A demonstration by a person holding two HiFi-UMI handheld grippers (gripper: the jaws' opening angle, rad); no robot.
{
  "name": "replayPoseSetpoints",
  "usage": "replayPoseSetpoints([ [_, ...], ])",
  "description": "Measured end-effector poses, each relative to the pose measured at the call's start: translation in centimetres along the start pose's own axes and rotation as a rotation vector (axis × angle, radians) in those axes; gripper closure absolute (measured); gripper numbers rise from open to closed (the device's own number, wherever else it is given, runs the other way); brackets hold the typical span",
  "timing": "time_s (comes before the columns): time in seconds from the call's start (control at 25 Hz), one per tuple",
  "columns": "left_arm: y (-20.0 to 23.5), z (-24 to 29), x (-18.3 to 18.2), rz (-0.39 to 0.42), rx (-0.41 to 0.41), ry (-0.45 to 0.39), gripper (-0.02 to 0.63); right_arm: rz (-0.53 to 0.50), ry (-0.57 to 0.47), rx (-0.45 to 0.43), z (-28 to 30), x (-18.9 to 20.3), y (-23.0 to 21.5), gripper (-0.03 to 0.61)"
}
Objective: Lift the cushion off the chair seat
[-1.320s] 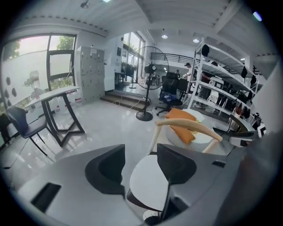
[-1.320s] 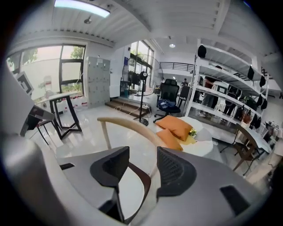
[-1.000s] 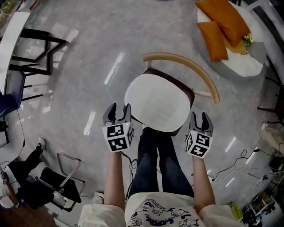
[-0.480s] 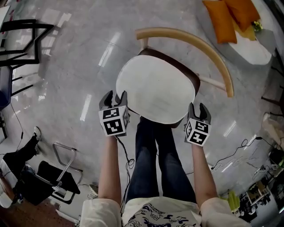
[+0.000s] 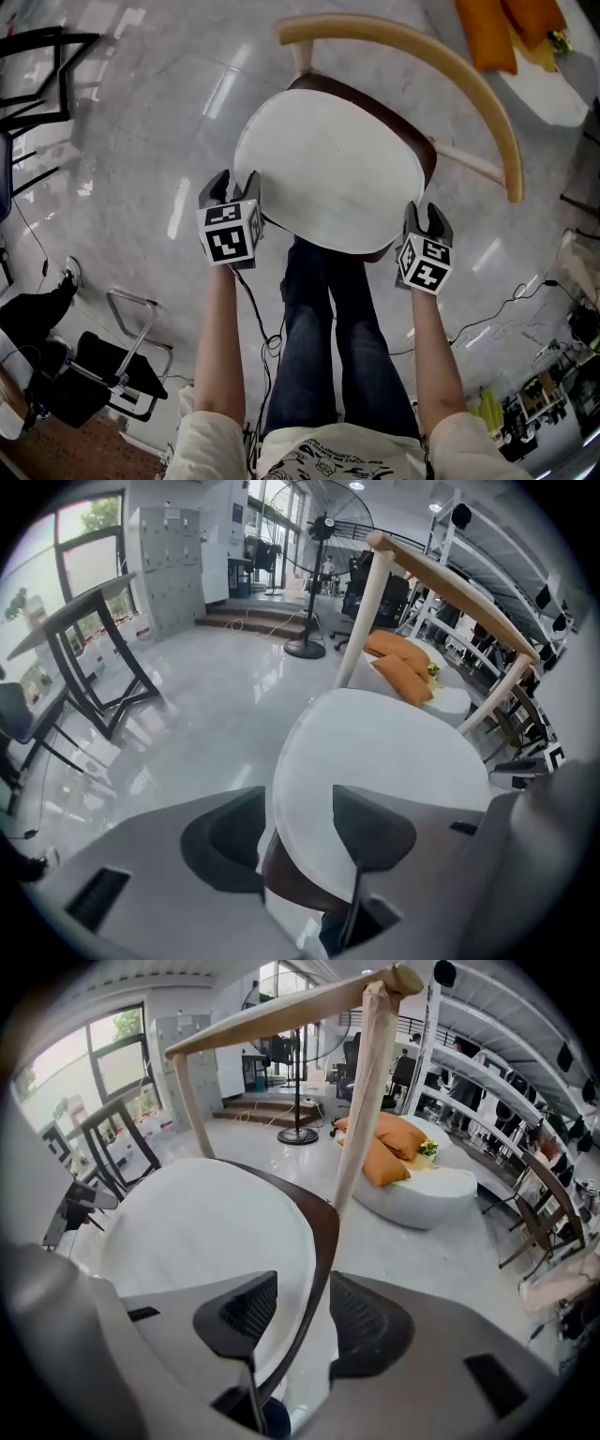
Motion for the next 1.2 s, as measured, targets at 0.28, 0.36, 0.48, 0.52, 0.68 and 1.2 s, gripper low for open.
replayPoseSetpoints([
  [0.28,1.1,2.3,0.3,0.005,0.029,0.047,0.374,0.036,-0.006,-0.026,1.2,1.0,0.3,0.408],
  [0.36,1.4,2.6,0.3,-0.006,0.048,0.055,0.374,0.042,-0.01,-0.041,1.5,1.0,0.4,0.424],
  [0.48,1.8,3.0,0.4,-0.022,0.076,0.06,0.374,0.051,-0.02,-0.058,1.8,1.2,0.6,0.443],
  [0.52,2.0,3.1,0.5,-0.024,0.087,0.06,0.374,0.054,-0.024,-0.062,2.0,1.3,0.6,0.446],
  [0.68,2.3,3.6,0.8,-0.051,0.124,0.063,0.367,0.061,-0.035,-0.075,2.3,1.7,0.4,0.449],
  [1.2,2.9,3.8,0.9,-0.062,0.131,0.067,0.33,0.07,-0.039,-0.068,2.3,1.9,0.5,0.448],
])
Point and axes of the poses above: the fingertips, and each gripper's own axes: z forward along the fingers, y to its left, x out of its underside, the point moved 10 cm from there along -z, backward along the fingers, and after that the axes turned 12 degrees about -z, right-handed, at the moved point
